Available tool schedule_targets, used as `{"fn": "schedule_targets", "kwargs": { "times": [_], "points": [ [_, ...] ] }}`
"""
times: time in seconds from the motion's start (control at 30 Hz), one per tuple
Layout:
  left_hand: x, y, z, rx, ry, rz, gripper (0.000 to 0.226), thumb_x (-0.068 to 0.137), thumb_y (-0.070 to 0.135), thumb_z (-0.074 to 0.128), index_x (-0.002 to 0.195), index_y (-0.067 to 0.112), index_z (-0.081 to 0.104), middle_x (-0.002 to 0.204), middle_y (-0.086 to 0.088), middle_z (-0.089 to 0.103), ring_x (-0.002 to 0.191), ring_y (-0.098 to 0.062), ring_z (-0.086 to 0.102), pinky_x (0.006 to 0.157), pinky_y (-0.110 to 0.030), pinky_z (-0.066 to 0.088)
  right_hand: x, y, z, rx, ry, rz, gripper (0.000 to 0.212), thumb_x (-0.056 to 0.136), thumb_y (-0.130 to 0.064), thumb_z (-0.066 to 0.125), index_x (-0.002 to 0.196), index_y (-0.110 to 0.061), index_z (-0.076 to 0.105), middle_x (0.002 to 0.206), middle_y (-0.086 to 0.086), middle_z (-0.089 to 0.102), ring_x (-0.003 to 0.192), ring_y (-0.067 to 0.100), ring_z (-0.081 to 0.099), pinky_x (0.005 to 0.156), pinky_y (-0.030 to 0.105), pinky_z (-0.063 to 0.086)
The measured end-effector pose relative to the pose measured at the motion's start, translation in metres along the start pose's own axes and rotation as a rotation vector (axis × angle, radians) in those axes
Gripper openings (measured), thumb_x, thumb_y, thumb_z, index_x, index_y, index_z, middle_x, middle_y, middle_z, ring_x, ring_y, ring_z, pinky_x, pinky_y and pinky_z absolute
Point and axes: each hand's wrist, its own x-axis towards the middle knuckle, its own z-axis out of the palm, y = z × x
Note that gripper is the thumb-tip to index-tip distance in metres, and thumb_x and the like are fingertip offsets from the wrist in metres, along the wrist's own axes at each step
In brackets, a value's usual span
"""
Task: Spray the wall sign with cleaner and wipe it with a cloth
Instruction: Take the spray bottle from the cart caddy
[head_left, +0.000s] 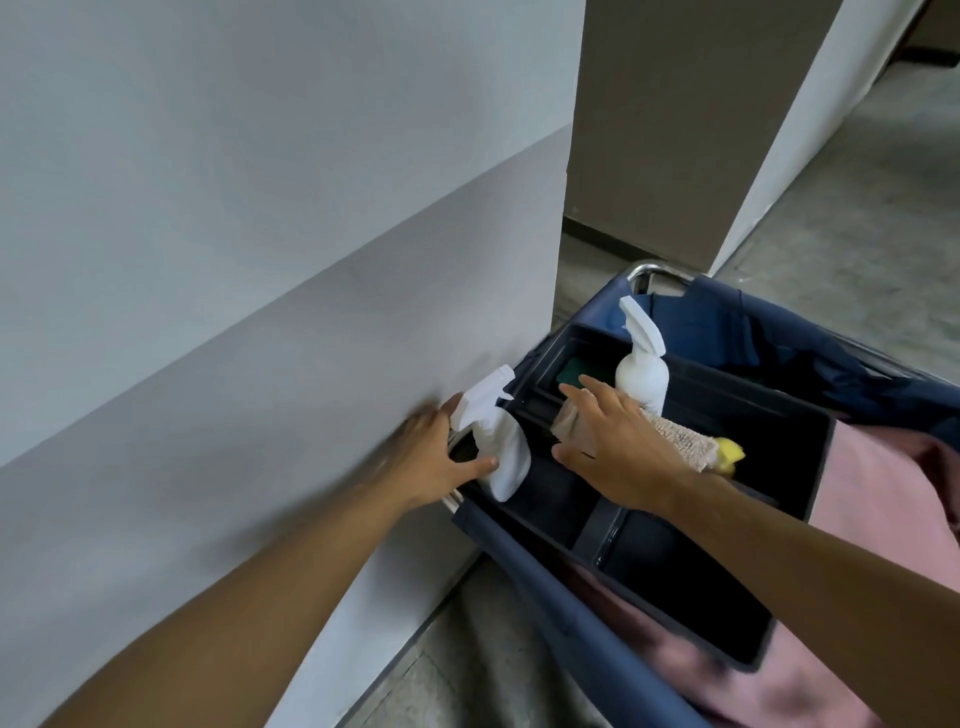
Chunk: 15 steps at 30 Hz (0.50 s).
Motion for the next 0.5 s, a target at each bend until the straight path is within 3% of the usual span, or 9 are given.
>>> {"fn": "schedule_targets", "kwargs": {
  "times": [0.1,0.13,0.23,0.37,0.43,0.5],
  "points": [
    [0.009,0.001,0.014,-0.325,-0.005,0.029,0.084,0.074,0.056,0.083,0.147,0.035,0.045,0.137,0.013,0.059,0.122,0.005,0.053,0.11,-0.034,0.045,-0.005,0.001,0.009,-0.01,0.056,-0.038,0.073,0.097,-0.049,0.054,0.157,-0.027,0.018,0.166,0.002,0.016,0.152,0.023,0.013,0.12,0.038,0.02],
    [0.013,0.001,0.02,-0.404,-0.007,0.032,0.08,0.073,0.056,0.084,0.142,0.035,0.05,0.134,0.015,0.061,0.12,0.007,0.056,0.11,-0.035,0.047,-0.007,0.002,0.012,-0.007,0.081,-0.044,0.072,0.097,-0.048,0.055,0.157,-0.027,0.02,0.165,0.001,0.018,0.152,0.021,0.015,0.118,0.036,0.021],
    [0.025,0.002,0.036,-0.489,0.048,0.012,0.08,0.064,0.07,0.082,0.129,0.031,0.058,0.122,0.004,0.065,0.113,-0.011,0.063,0.101,-0.041,0.053,-0.012,0.004,0.015,0.004,0.158,-0.063,0.067,0.097,-0.042,0.057,0.155,-0.023,0.028,0.162,-0.001,0.026,0.149,0.018,0.021,0.113,0.027,0.02],
    [0.039,0.012,0.049,-0.566,0.093,-0.025,0.085,0.053,0.082,0.08,0.121,0.033,0.061,0.114,0.002,0.069,0.106,-0.013,0.066,0.097,-0.039,0.055,-0.018,0.01,0.02,0.007,0.227,-0.069,0.062,0.095,-0.034,0.062,0.15,-0.02,0.037,0.156,-0.003,0.035,0.142,0.015,0.029,0.107,0.021,0.022],
    [0.047,0.016,0.052,-0.601,0.141,0.018,0.057,0.066,0.066,0.082,0.11,0.034,0.065,0.102,0.008,0.07,0.096,-0.012,0.067,0.092,-0.038,0.056,-0.02,0.013,0.024,0.015,0.237,-0.052,0.062,0.095,-0.034,0.061,0.15,-0.021,0.037,0.156,-0.003,0.035,0.142,0.016,0.031,0.107,0.022,0.024],
    [0.049,0.024,0.052,-0.611,0.178,0.069,0.031,0.078,0.053,0.08,0.104,0.042,0.066,0.084,0.024,0.066,0.082,0.0,0.063,0.079,-0.023,0.052,-0.022,0.015,0.028,0.018,0.236,-0.034,0.062,0.095,-0.036,0.06,0.15,-0.021,0.037,0.156,-0.003,0.036,0.142,0.018,0.032,0.107,0.026,0.03]
  ]
}}
